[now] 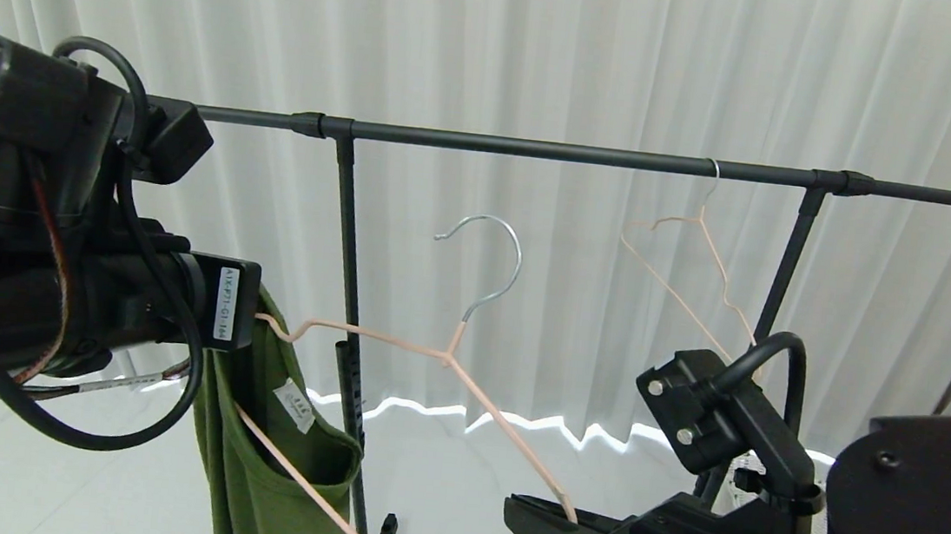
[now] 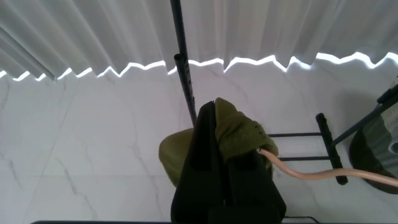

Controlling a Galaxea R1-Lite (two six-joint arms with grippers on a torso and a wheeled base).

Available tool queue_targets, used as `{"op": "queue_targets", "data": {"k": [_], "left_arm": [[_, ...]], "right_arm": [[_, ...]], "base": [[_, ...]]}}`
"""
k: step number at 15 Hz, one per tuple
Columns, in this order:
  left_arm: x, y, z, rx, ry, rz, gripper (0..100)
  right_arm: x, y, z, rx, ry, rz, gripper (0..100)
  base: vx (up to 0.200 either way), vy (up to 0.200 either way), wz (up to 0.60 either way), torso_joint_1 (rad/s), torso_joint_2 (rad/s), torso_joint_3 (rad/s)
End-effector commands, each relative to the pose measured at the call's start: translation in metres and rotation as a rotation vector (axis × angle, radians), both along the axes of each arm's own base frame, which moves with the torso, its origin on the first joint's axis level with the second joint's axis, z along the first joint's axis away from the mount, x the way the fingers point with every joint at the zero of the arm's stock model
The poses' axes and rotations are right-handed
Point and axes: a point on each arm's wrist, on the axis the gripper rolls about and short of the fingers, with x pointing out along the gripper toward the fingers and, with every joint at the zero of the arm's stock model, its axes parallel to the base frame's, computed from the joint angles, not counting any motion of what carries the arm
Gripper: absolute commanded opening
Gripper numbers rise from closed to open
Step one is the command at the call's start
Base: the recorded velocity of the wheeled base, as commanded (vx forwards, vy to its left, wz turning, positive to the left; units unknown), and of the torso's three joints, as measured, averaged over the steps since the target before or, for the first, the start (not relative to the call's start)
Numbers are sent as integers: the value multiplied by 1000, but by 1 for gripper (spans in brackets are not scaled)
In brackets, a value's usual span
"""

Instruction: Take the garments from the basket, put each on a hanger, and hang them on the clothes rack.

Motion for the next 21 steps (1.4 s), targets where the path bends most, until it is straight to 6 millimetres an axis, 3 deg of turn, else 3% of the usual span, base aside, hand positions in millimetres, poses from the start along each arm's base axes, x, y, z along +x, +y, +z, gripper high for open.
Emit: {"op": "queue_targets", "data": {"k": [1, 5, 9, 14, 17, 21], "left_arm": [[-2, -3, 0, -2, -2, -15, 0], [-20, -24, 4, -95, -5, -101, 0], [-26, -31, 7, -125, -10, -139, 0], [-27, -31, 10, -132, -19, -141, 0], [-26, -28, 27, -174, -64, -143, 0], [-41, -32, 38, -243, -63, -280, 0]], "right_arm": [[1, 2, 0, 3, -3, -6, 0], [-2, 24, 2, 31, -12, 20, 0], [1, 39, -6, 5, -5, 25, 0], [1, 39, -9, -3, -1, 28, 0], [-1, 35, -9, -14, 0, 58, 0], [0, 45, -12, -38, -21, 123, 0]], "base": [[0, 0, 0, 0, 0, 0], [0, 0, 0, 0, 0, 0], [0, 0, 0, 0, 0, 0], [0, 0, 0, 0, 0, 0], [0, 0, 0, 0, 0, 0], [0, 0, 0, 0, 0, 0]]}}
